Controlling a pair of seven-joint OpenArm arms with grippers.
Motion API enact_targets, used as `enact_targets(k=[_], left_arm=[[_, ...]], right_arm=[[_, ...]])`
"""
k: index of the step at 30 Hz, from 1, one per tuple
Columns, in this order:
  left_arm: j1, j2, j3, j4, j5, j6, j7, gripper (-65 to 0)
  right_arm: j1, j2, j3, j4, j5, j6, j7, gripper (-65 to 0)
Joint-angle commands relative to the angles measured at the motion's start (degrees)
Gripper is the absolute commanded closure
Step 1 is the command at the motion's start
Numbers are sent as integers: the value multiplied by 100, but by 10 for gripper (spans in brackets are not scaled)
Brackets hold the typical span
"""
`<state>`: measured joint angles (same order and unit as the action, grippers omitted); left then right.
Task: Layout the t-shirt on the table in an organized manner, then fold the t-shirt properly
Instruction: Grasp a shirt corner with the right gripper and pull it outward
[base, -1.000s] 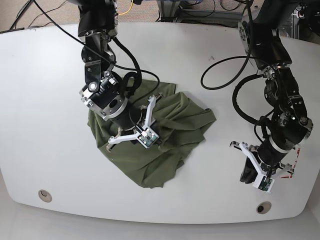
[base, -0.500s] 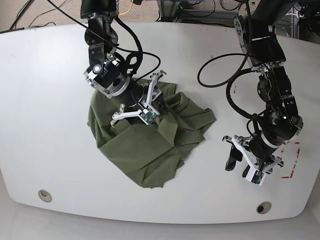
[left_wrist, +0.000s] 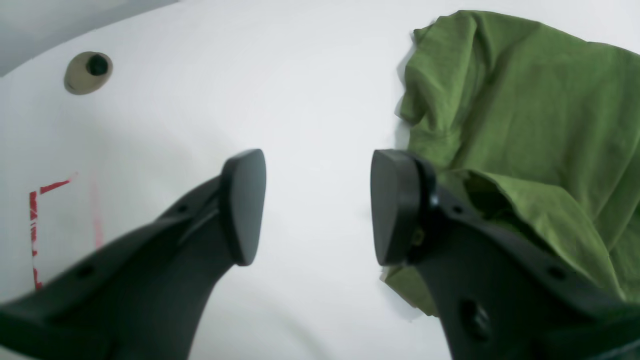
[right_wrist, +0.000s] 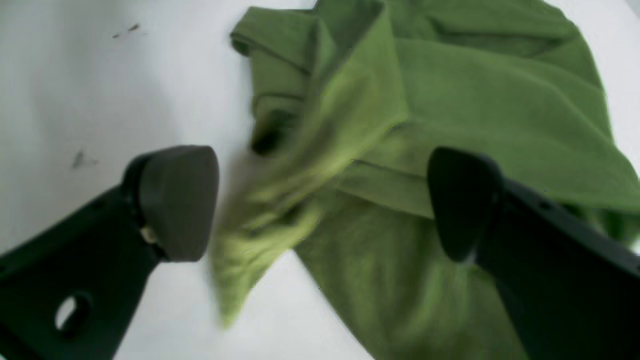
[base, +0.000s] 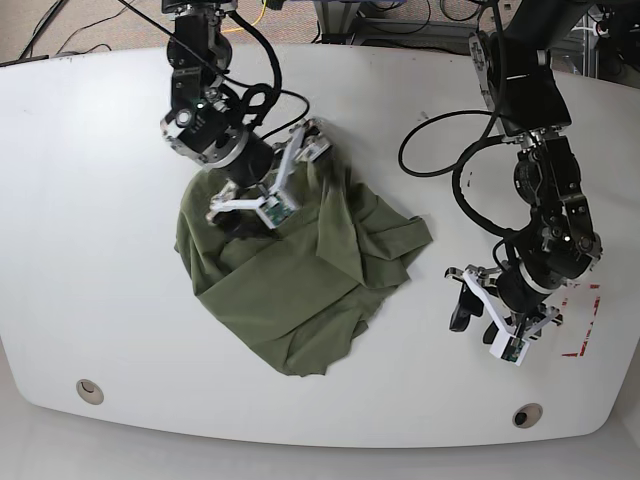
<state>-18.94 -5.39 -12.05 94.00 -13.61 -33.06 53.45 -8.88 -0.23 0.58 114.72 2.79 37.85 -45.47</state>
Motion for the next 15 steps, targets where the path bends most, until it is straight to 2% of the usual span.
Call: enact_targets(k=[1, 3, 8, 12, 15], left_arm=[[-115, -107, -12, 82, -77, -4, -154, -317], [-71, -169, -12, 82, -77, -4, -154, -317], [-18, -187, 5, 91, -77, -22, -154, -317], [228, -187, 23, 117, -77, -22, -154, -317], [386, -195, 23, 161, -112, -30, -154, -317]], right_arm=[[119, -87, 544, 111, -72, -44, 95, -647], [190, -201, 1054, 93, -72, -44, 95, -647], [488, -254, 2118, -109, -72, -35, 59, -647], [656, -254, 2760, -346, -55, -26, 24, -647], [708, -236, 3129, -654, 253, 132, -81, -647]])
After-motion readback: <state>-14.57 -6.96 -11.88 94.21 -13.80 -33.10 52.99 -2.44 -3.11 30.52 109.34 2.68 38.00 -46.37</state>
